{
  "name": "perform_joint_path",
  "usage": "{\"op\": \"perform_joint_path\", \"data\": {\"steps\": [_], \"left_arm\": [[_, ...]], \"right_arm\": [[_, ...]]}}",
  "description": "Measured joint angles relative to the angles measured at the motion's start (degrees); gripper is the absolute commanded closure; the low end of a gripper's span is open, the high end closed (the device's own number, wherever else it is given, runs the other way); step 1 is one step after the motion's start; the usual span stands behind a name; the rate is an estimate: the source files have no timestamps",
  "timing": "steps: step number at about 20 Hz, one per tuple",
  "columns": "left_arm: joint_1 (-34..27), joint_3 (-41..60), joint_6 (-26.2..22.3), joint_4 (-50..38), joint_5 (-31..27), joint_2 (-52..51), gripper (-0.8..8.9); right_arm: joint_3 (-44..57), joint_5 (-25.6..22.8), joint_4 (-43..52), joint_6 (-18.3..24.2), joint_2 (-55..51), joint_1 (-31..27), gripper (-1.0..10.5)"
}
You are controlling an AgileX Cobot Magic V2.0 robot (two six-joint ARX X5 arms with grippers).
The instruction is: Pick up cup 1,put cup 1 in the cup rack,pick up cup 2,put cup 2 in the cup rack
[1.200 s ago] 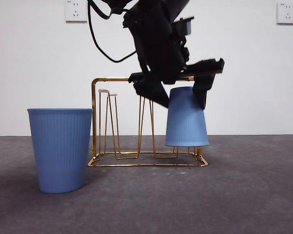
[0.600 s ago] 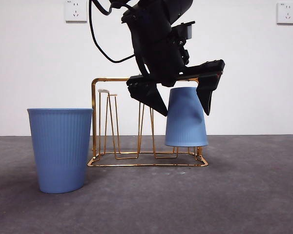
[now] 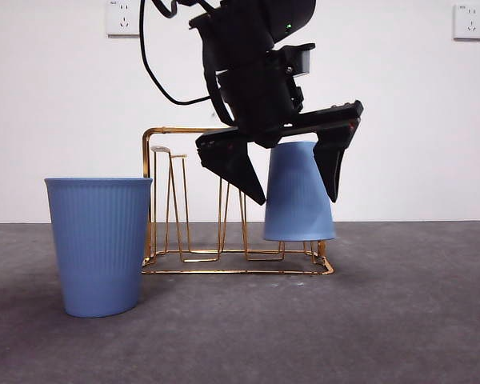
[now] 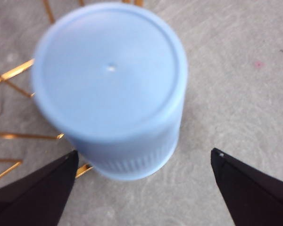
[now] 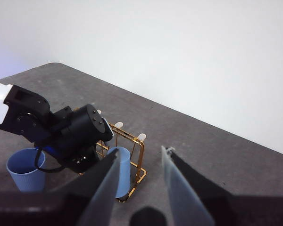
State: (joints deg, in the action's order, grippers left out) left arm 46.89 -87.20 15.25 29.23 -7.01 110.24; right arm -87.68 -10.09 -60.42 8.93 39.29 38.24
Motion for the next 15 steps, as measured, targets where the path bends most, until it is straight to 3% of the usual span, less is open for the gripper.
{"op": "perform_joint_path", "data": {"steps": [15], "left_arm": [[0.46, 0.00, 3.96, 8.90, 14.05, -2.95, 3.42]], "right_arm": [[0.00, 0.00, -0.20, 0.09, 0.42, 0.00, 7.9]]}}
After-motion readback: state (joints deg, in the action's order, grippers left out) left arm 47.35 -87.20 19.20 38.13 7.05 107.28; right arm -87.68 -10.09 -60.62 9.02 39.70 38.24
